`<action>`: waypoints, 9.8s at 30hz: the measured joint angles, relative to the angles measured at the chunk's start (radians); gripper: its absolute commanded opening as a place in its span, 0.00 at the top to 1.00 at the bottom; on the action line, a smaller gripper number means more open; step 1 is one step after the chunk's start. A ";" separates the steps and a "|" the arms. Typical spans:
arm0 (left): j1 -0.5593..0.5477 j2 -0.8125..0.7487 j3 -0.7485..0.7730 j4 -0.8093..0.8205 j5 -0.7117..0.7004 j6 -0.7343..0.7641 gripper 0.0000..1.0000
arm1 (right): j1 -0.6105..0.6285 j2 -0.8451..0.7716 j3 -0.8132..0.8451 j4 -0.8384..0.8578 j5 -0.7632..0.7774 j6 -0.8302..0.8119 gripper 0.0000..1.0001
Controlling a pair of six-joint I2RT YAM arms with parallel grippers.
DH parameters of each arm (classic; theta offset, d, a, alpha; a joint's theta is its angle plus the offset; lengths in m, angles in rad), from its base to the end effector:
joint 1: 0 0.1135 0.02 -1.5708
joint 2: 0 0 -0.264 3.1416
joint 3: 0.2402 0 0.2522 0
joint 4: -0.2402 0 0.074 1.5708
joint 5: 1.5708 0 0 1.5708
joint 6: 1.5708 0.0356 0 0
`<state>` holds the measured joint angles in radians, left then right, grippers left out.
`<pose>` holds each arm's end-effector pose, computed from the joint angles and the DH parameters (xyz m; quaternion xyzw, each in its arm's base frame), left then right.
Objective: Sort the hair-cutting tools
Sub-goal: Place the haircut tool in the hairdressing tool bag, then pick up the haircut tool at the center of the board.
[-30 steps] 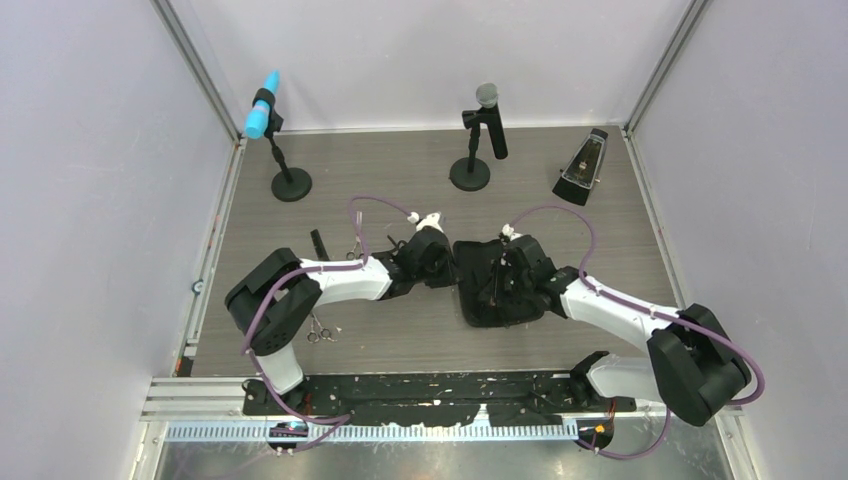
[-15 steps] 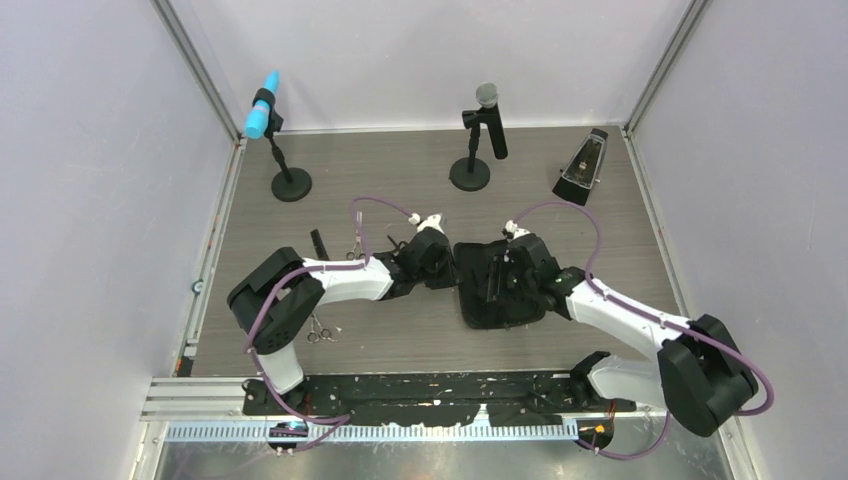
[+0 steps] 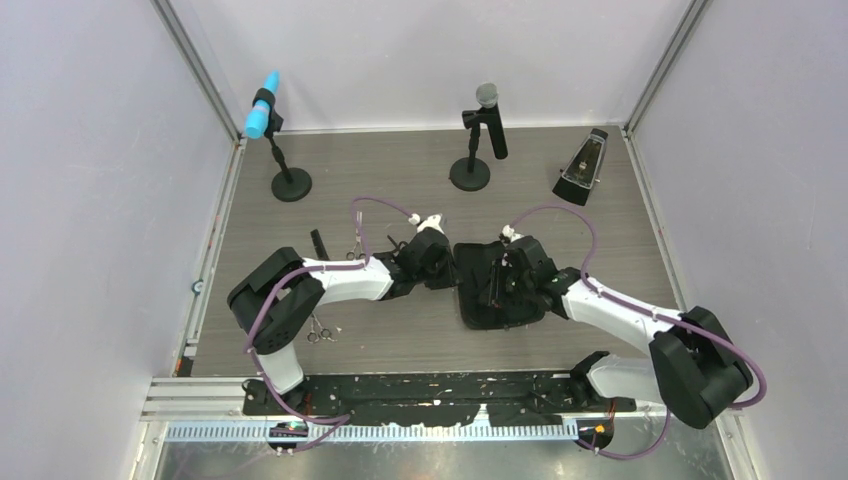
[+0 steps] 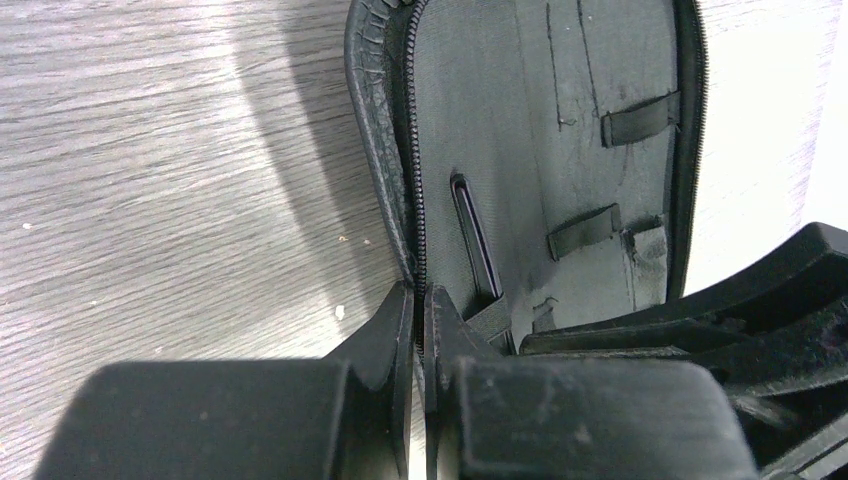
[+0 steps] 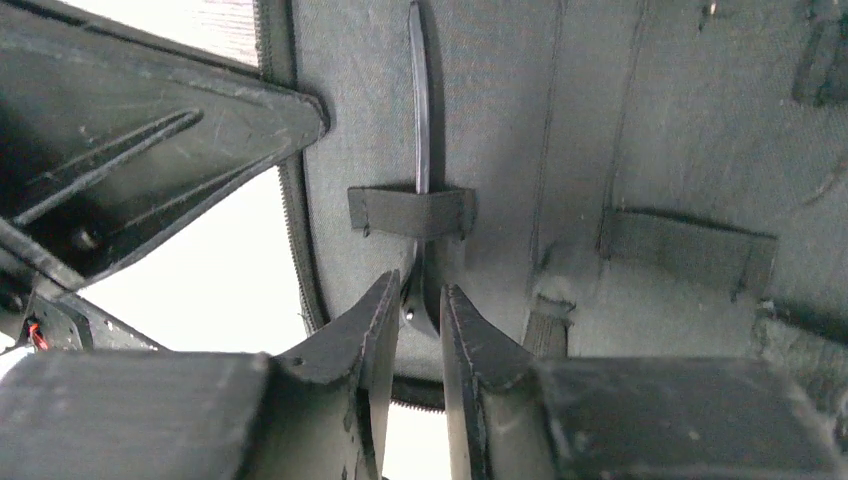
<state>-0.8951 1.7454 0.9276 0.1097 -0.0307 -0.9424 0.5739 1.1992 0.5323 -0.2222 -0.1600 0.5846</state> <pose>0.2263 -0.2805 0.1645 -0.0279 0.9079 -0.3238 0.2648 0.1838 0.1256 0.1704 -0.0217 0.9396 0.2454 0.2376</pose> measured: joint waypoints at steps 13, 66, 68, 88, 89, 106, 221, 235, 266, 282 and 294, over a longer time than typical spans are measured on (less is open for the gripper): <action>0.000 0.023 0.010 -0.019 -0.003 0.008 1.00 | 0.000 0.089 0.007 0.064 -0.004 0.015 0.93; 0.256 0.076 0.183 -0.410 -0.182 0.225 0.98 | 0.000 -0.249 0.105 -0.221 0.311 -0.142 0.12; 0.256 0.057 0.153 -0.385 -0.161 0.233 1.00 | 0.000 -0.249 0.105 -0.220 0.305 -0.145 0.12; 0.223 -0.492 -0.246 0.036 0.204 0.265 1.00 | 0.002 -0.341 0.034 0.006 -0.002 -0.080 0.14; 0.211 -0.507 -0.249 0.043 0.215 0.287 1.00 | 0.003 -0.341 0.035 0.019 -0.021 -0.073 0.15; -0.030 -0.710 -0.254 -0.060 0.185 0.964 1.00 | 0.006 -0.328 0.248 -0.048 -0.249 -0.068 0.20; -0.089 -0.800 -0.382 0.065 -0.358 -0.711 1.00 | 0.479 -0.200 -0.027 0.728 0.391 -0.189 0.89; 0.041 -0.802 -0.393 0.028 -0.240 -0.519 1.00 | 0.483 -0.239 -0.014 0.570 0.422 -0.182 0.31; -0.018 -0.605 -0.109 -0.207 0.042 0.266 1.00 | 0.189 0.027 0.555 -0.091 0.044 -0.079 0.51; -0.028 -0.561 -0.105 -0.230 0.069 0.272 0.51 | 0.128 0.032 0.455 0.027 -0.042 -0.044 0.95; -0.027 -0.523 -0.098 -0.232 0.004 0.238 0.28 | -0.061 0.028 0.391 0.043 -0.103 -0.126 0.95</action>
<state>-0.9226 1.2228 0.8295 -0.1226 -0.0265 -0.7044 0.5133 1.2270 0.9230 -0.1795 -0.2626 0.4587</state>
